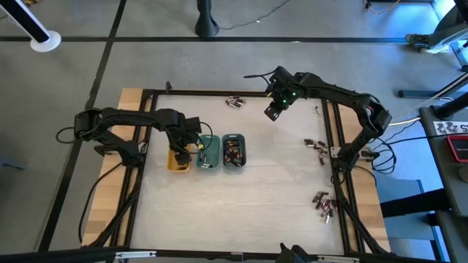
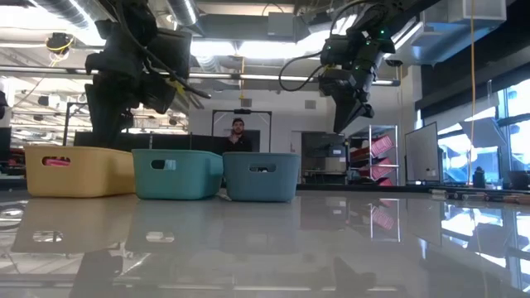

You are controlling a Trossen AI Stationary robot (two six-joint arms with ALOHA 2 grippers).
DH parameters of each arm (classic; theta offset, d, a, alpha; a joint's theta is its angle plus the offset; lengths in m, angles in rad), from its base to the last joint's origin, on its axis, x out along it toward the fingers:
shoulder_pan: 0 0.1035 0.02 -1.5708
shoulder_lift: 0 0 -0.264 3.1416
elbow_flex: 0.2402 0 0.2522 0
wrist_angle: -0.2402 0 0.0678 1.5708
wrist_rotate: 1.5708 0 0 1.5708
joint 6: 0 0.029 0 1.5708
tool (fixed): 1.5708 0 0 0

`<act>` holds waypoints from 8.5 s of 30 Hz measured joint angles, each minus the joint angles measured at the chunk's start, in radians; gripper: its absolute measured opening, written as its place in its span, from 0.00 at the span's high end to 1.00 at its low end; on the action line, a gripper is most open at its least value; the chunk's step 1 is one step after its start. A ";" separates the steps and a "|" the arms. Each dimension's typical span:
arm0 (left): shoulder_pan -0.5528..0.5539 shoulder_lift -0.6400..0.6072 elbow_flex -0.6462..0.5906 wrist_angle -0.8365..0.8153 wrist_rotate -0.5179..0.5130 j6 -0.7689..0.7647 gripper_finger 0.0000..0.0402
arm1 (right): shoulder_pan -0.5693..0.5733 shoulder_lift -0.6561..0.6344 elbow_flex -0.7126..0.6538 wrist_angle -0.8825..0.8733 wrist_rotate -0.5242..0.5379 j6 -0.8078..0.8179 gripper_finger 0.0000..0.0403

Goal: Sort batteries
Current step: Put the small black battery into the yellow bin, then put the silver battery into the green bin

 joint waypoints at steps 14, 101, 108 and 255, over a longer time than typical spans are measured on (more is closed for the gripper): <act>0.000 0.000 0.000 -0.003 -0.070 -0.074 0.44 | 0.000 0.000 0.000 0.001 0.000 0.024 0.99; 0.571 -0.200 -0.008 0.982 0.124 -0.124 0.73 | -0.058 0.653 0.575 0.063 -0.013 -0.141 0.57; 0.571 -0.200 -0.008 0.983 0.124 -0.123 0.73 | -0.058 0.684 0.575 0.073 0.001 -0.129 0.57; 0.153 0.262 0.284 0.200 0.150 0.581 0.95 | -0.092 -0.662 -0.283 0.101 0.110 0.360 0.57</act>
